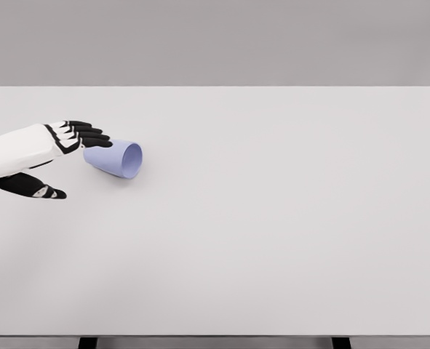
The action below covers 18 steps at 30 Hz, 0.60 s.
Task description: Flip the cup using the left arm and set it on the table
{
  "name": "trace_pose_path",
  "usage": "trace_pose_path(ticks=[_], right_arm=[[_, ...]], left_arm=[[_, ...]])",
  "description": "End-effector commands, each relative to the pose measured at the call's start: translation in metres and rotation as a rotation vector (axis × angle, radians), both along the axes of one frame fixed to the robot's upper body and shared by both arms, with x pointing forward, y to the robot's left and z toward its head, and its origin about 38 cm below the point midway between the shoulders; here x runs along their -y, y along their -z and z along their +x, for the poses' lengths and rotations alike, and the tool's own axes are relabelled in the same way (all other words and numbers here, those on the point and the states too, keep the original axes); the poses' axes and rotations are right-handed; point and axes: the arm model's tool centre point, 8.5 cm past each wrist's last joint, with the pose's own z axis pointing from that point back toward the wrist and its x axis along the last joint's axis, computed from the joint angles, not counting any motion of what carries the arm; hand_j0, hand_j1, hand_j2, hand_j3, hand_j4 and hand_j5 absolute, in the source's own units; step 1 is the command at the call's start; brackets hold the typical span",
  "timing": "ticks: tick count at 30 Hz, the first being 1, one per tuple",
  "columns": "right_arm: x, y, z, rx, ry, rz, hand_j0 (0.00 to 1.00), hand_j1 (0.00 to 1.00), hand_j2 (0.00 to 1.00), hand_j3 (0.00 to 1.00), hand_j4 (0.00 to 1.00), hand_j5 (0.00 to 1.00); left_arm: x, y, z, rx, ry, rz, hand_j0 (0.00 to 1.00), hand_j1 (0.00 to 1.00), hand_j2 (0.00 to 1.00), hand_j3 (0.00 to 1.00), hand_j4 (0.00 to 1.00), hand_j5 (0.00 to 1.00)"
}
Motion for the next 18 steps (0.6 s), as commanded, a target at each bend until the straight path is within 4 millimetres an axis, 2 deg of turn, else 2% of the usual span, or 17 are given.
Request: trace_pose_path(ticks=[1,4,6,9,11,12,13,15,18], right_arm=[[0.000,0.000,0.000,0.000,0.002,0.002,1.00,1.00,1.00,1.00,1.00,1.00],[0.000,0.000,0.000,0.000,-0.002,0.000,1.00,1.00,1.00,1.00,1.00,1.00],[0.000,0.000,0.000,0.000,-0.002,0.000,1.00,1.00,1.00,1.00,1.00,1.00],[0.000,0.000,0.000,-0.002,-0.002,0.000,1.00,1.00,1.00,1.00,1.00,1.00],[0.000,0.000,0.000,-0.002,-0.002,0.000,1.00,1.00,1.00,1.00,1.00,1.00],[0.000,0.000,0.000,-0.002,-0.002,0.000,1.00,1.00,1.00,1.00,1.00,1.00],[0.000,0.000,0.000,-0.002,-0.002,0.000,1.00,1.00,1.00,1.00,1.00,1.00],[0.000,0.000,0.000,-0.002,-0.002,0.000,1.00,1.00,1.00,1.00,1.00,1.00],[0.000,0.000,0.000,0.000,-0.002,0.000,1.00,1.00,1.00,1.00,1.00,1.00]], left_arm=[[0.001,0.001,0.001,-0.003,-0.002,-0.018,1.00,1.00,1.00,1.00,1.00,1.00],[0.003,0.005,0.002,-0.017,0.001,-0.016,1.00,1.00,1.00,1.00,1.00,1.00],[0.003,0.018,0.004,-0.072,0.011,0.022,1.00,1.00,1.00,1.00,1.00,1.00],[0.020,0.025,0.013,-0.064,0.008,-0.087,1.00,1.00,1.00,1.00,1.00,1.00],[0.010,0.024,0.024,-0.123,-0.120,-0.108,1.00,1.00,1.00,1.00,1.00,1.00],[-0.009,0.019,0.031,-0.175,-0.233,-0.060,1.00,1.00,1.00,1.00,1.00,1.00],[-0.023,0.008,0.031,-0.205,-0.271,-0.056,1.00,1.00,1.00,1.00,1.00,1.00],[-0.021,0.004,0.032,-0.201,-0.278,-0.179,1.00,1.00,1.00,1.00,1.00,1.00],[-0.018,0.018,0.031,-0.234,-0.283,-0.140,1.00,1.00,1.00,1.00,1.00,1.00]])
